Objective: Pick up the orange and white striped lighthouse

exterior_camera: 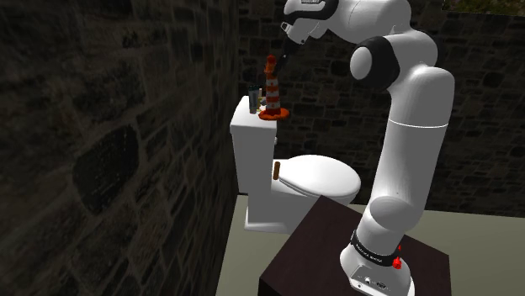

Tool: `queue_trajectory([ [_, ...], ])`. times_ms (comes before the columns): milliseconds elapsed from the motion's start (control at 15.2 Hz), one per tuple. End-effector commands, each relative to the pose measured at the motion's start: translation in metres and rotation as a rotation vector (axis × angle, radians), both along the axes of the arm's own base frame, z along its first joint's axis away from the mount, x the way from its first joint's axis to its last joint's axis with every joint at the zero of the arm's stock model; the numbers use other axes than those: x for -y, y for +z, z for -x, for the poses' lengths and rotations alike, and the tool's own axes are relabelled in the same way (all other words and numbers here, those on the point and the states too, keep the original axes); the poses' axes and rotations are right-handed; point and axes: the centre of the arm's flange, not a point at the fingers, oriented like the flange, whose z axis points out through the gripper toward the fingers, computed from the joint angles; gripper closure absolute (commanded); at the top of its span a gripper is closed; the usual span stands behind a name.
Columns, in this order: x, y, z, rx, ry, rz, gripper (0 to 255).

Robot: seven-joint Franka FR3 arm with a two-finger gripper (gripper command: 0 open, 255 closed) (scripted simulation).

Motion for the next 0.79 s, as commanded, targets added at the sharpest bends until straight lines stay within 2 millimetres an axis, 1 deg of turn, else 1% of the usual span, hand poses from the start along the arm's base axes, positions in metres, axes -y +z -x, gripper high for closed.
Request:
queue_trajectory([
  [0,0.000,0.011,0.000,0.001,0.000,0.000,255],
  [594,0.000,0.058,0.000,0.001,0.000,0.000,255],
  [726,0.000,0.059,0.000,0.001,0.000,0.001,255],
])
